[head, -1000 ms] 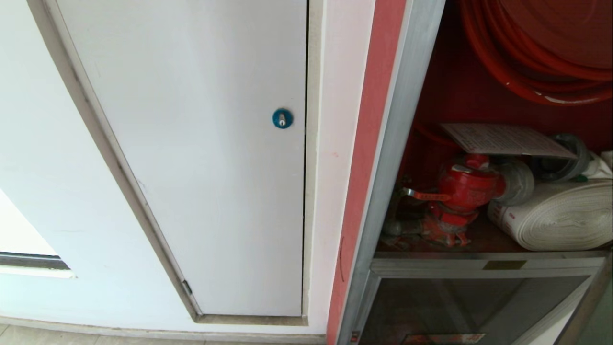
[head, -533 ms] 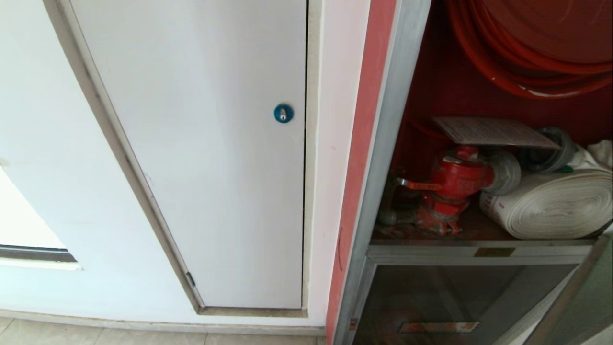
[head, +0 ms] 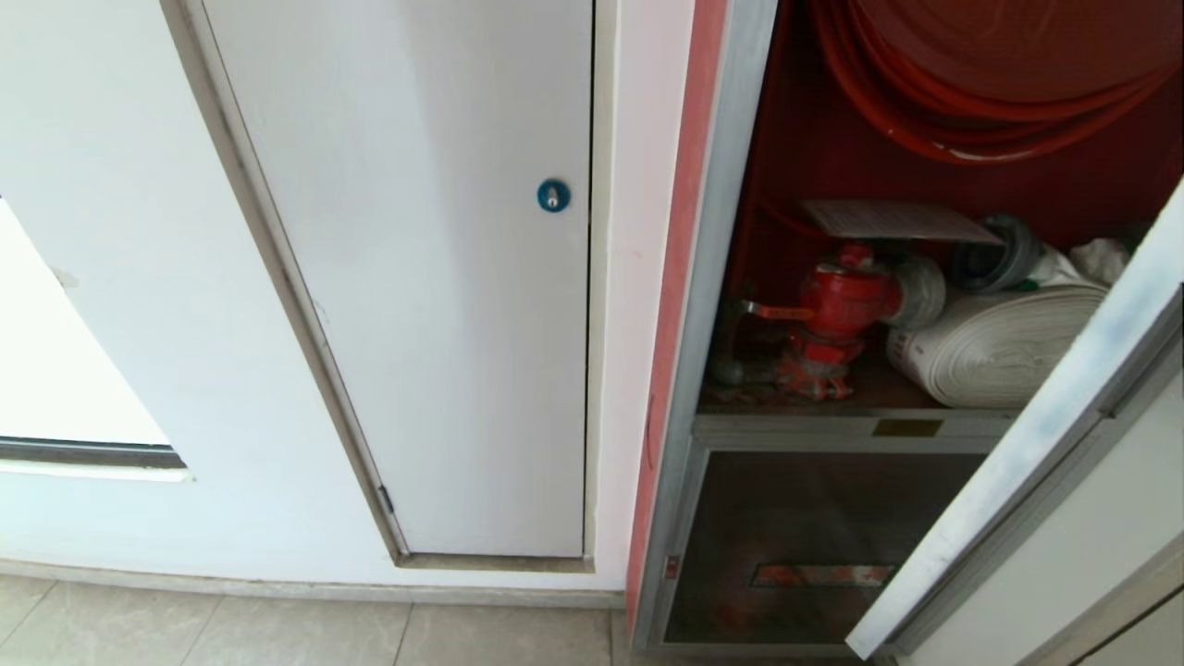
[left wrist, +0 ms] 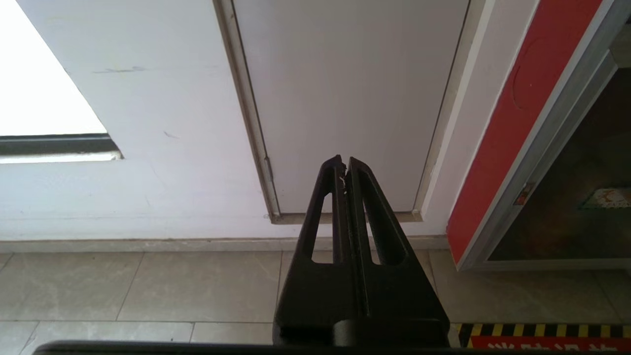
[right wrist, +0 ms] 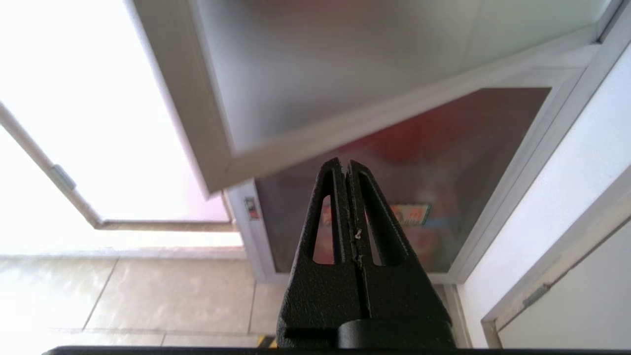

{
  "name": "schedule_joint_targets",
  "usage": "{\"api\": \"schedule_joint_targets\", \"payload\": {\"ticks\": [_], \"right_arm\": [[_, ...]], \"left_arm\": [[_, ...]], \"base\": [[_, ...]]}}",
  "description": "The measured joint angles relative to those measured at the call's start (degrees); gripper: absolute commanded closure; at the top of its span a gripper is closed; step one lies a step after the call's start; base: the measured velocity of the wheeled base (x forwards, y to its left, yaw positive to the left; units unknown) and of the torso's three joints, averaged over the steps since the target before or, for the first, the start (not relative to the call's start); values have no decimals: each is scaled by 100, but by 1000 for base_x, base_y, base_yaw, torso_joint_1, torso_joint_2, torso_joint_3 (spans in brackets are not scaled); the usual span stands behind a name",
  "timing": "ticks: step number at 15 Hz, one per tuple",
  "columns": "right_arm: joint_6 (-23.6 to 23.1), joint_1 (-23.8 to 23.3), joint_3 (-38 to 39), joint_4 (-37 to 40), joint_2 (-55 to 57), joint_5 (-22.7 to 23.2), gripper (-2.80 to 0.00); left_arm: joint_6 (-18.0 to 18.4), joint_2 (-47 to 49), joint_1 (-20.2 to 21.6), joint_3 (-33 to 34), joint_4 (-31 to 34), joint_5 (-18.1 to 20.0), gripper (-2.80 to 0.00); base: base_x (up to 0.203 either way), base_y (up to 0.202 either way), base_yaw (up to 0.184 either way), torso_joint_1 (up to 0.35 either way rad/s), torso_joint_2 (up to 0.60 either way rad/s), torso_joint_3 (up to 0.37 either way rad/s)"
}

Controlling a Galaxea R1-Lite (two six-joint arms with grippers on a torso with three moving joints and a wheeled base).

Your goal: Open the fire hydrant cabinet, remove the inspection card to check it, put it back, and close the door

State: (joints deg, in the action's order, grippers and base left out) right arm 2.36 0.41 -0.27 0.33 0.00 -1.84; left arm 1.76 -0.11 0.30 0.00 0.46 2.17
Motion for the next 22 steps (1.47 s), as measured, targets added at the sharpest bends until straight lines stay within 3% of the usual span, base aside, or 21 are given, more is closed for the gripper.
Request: {"api": "schedule_joint_targets", "payload": {"ticks": [16,22], "right_arm": [[-2,0,0,2,0,-2,0],[0,0,0,0,0,0,0]], "left_arm": [[-27,9,2,0,-2,2,0],[-27,11,0,0,-2,2,0]], "base": [[-194,0,1,1,2,1],[-21,0,0,-2,-1,1]]}}
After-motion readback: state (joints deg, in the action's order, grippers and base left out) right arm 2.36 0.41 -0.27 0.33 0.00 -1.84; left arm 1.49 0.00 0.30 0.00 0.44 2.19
